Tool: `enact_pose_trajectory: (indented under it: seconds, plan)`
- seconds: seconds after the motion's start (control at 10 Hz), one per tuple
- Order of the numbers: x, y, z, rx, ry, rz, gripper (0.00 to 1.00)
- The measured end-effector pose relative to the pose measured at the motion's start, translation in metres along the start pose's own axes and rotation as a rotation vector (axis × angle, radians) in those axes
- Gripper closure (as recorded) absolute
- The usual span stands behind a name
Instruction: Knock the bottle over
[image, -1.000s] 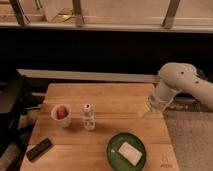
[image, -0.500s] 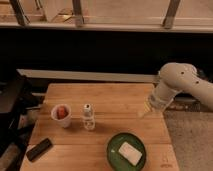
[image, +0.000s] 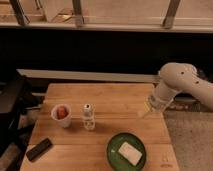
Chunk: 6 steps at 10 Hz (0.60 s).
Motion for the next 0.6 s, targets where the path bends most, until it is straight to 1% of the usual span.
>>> enact_pose_trajectory:
  seconds: [0.1, 0.2, 0.4, 0.6]
  plan:
    - [0.0, 0.0, 0.0, 0.0, 0.0, 0.0, 0.45]
    - [0.0, 0.0, 0.0, 0.0, 0.0, 0.0, 0.57]
    - [0.0, 0.0, 0.0, 0.0, 0.0, 0.0, 0.73]
    - [0.0, 0.0, 0.0004, 0.0, 0.001, 0.0, 0.95]
